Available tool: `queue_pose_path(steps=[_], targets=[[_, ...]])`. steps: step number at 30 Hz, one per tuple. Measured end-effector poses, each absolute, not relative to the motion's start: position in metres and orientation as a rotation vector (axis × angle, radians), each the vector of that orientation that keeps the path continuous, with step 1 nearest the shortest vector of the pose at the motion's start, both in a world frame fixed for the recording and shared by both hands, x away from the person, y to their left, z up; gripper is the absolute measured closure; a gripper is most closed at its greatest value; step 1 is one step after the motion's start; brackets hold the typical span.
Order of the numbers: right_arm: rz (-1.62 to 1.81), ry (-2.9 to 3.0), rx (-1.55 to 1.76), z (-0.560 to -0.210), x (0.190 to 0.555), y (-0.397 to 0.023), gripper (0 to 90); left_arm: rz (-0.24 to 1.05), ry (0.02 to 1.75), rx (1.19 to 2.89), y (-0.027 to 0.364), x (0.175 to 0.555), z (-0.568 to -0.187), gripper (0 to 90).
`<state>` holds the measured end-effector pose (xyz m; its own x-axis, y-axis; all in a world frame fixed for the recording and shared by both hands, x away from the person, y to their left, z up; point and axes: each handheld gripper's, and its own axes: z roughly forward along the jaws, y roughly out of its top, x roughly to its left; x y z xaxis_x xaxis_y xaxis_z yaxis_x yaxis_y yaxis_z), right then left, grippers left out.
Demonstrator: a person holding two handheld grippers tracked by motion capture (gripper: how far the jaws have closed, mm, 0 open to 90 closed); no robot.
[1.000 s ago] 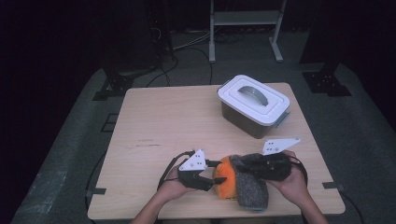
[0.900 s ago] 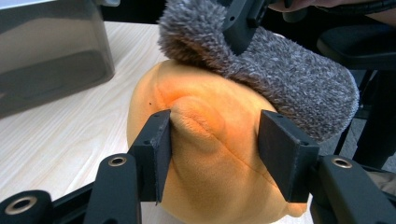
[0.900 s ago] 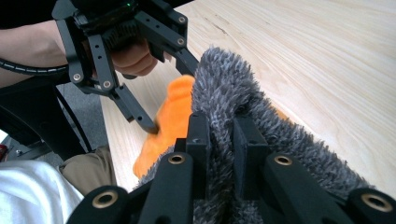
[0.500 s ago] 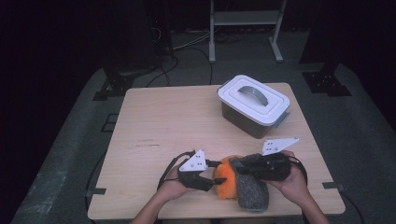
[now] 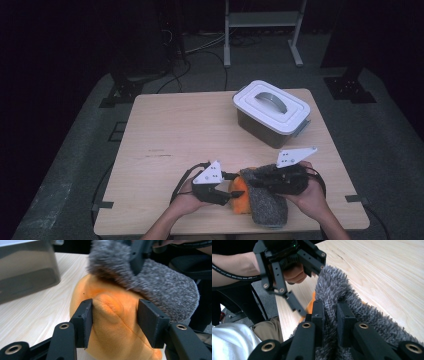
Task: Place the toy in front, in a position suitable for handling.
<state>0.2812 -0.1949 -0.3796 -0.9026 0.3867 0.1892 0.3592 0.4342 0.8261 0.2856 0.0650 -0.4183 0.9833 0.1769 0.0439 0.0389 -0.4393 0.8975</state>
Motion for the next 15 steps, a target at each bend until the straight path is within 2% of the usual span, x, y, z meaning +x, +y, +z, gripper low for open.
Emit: queue_pose_path(steps=[10, 15], targets=[[1.488, 2.622, 0.710, -0.381, 0.284, -0.202, 77.8, 0.163, 0.131, 2.026, 0.062, 0.282, -0.418, 46.6], [1.498, 2.632, 0.648, -0.376, 0.278, -0.192, 77.7, 0.163, 0.112, 2.029, 0.060, 0.280, -0.416, 47.5]])
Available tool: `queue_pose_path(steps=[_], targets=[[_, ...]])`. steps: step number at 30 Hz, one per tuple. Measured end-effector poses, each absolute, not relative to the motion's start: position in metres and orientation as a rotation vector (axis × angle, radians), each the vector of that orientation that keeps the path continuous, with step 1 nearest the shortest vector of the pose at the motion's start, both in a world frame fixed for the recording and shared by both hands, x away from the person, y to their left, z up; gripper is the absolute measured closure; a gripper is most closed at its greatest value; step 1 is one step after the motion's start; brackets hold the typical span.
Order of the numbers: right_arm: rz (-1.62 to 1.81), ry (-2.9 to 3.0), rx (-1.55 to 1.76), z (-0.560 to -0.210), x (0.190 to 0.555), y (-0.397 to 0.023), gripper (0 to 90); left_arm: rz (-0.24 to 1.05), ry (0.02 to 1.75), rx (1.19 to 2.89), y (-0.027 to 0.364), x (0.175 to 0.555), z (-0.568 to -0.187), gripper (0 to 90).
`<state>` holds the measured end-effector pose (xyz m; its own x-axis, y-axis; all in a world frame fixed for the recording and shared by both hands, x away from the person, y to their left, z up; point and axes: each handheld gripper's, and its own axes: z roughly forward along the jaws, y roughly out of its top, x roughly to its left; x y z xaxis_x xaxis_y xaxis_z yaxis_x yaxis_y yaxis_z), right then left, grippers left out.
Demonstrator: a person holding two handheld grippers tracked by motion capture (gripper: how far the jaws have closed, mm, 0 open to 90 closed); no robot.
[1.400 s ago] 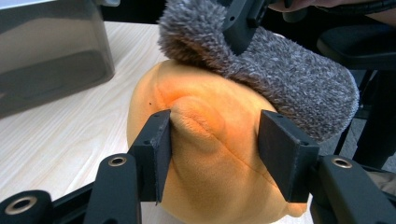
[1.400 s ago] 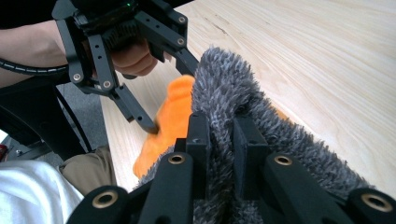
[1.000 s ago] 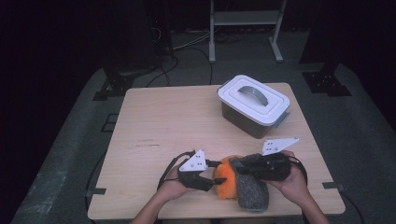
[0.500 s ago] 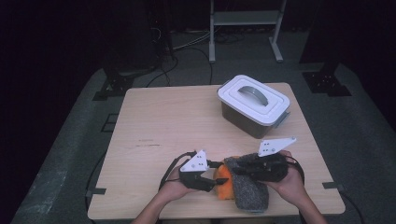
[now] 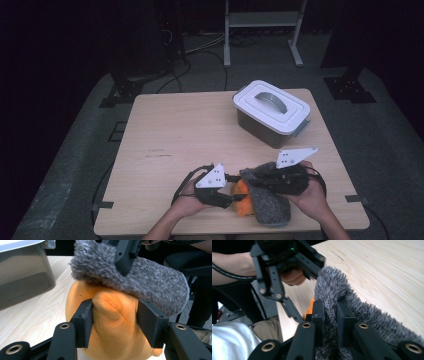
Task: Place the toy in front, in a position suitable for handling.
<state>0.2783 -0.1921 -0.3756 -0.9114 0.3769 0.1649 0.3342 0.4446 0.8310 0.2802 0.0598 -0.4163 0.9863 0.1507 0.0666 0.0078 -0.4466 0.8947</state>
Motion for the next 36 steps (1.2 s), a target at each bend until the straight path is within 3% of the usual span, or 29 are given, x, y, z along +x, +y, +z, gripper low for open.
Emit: queue_pose_path(steps=[14, 23, 30, 36], targets=[[1.478, 2.600, 0.738, -0.383, 0.286, -0.207, 77.8, 0.170, 0.174, 2.037, 0.066, 0.288, -0.419, 49.4], [1.454, 2.663, 0.663, -0.385, 0.276, -0.191, 77.6, 0.165, 0.329, 2.027, 0.080, 0.303, -0.424, 48.8], [1.445, 2.633, 0.724, -0.394, 0.287, -0.198, 77.6, 0.159, 0.329, 1.982, 0.080, 0.301, -0.420, 43.0], [1.473, 2.597, 0.776, -0.395, 0.290, -0.206, 77.4, 0.185, 0.335, 1.997, 0.076, 0.300, -0.422, 45.9]])
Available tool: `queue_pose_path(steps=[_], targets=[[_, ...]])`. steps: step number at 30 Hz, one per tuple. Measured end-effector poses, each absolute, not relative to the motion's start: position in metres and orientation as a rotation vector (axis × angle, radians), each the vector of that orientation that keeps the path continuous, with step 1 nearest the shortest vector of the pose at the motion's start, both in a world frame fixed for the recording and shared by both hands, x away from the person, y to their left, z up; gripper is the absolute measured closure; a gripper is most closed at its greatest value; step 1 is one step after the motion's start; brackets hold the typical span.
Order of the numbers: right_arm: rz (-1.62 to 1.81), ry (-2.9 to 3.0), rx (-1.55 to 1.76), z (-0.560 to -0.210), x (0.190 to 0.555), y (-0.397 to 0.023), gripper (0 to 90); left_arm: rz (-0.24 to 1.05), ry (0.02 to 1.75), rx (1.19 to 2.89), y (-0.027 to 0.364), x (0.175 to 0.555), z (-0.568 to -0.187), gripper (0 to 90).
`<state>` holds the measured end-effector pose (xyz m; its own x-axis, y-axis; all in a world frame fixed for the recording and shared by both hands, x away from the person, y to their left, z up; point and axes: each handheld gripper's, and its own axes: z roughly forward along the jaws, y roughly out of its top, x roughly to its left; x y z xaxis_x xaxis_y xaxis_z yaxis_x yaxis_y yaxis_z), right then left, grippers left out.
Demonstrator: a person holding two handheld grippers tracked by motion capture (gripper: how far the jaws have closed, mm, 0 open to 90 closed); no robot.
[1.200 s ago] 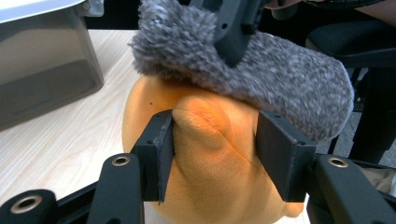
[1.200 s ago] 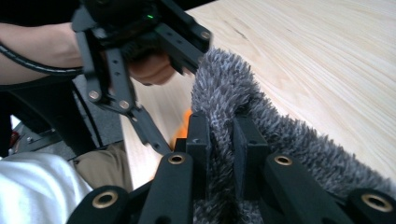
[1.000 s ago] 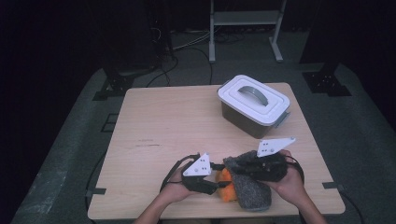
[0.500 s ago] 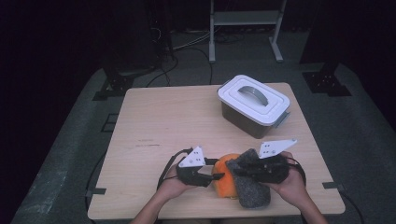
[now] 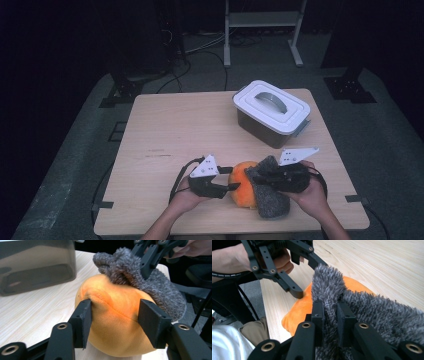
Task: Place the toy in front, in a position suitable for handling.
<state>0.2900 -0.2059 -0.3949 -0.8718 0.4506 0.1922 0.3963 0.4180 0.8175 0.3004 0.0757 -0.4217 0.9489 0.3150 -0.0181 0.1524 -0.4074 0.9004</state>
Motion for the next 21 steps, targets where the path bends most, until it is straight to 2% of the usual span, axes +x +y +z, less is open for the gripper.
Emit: queue_pose_path(steps=[11, 21], targets=[[1.453, 2.648, 0.697, -0.394, 0.280, -0.186, 77.5, 0.167, 0.443, 2.005, 0.081, 0.310, -0.428, 46.8], [1.476, 2.564, 0.824, -0.394, 0.291, -0.217, 77.5, 0.158, 0.426, 2.011, 0.082, 0.311, -0.429, 46.0]])
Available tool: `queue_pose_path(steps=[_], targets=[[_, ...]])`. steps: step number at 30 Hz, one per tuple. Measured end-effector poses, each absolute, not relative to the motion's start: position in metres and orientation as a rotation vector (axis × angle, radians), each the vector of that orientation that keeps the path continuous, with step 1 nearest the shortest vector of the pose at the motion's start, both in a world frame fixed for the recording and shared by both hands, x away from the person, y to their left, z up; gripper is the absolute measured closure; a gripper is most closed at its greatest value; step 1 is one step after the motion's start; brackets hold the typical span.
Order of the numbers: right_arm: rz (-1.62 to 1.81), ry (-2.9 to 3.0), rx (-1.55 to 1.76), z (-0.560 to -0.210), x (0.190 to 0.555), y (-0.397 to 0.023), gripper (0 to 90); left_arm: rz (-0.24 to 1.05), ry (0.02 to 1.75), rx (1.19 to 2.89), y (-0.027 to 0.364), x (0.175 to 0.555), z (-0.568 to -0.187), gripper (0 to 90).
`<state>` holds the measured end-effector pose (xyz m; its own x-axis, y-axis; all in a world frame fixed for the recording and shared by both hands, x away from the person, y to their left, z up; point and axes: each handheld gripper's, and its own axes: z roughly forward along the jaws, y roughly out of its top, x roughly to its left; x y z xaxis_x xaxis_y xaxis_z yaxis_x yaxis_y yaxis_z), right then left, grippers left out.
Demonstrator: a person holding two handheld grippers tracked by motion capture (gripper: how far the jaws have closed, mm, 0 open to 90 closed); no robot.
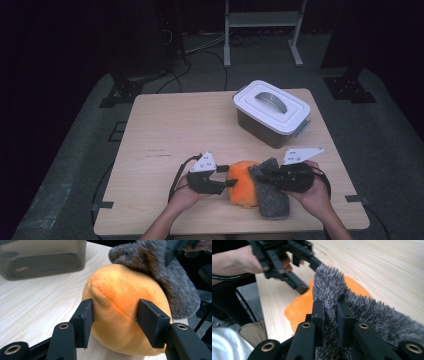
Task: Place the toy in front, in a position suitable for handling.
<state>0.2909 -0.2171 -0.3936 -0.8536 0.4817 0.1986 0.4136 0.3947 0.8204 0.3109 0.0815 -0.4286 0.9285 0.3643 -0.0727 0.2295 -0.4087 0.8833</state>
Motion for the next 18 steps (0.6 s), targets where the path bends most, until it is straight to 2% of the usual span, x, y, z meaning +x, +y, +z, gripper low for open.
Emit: queue_pose_path(steps=[3, 6, 9, 13, 18], targets=[[1.480, 2.578, 0.850, -0.397, 0.294, -0.220, 77.4, 0.141, 0.431, 2.003, 0.081, 0.311, -0.428, 44.1], [1.482, 2.600, 0.838, -0.400, 0.292, -0.214, 77.3, 0.077, 0.445, 1.972, 0.080, 0.311, -0.427, 37.7], [1.497, 2.650, 0.789, -0.401, 0.286, -0.203, 77.2, 0.092, 0.438, 1.994, 0.075, 0.307, -0.426, 33.5], [1.467, 2.661, 0.735, -0.397, 0.282, -0.196, 77.2, 0.109, 0.429, 2.003, 0.077, 0.307, -0.427, 37.6], [1.495, 2.583, 0.804, -0.392, 0.292, -0.212, 77.2, 0.115, 0.392, 2.015, 0.076, 0.305, -0.427, 39.9]])
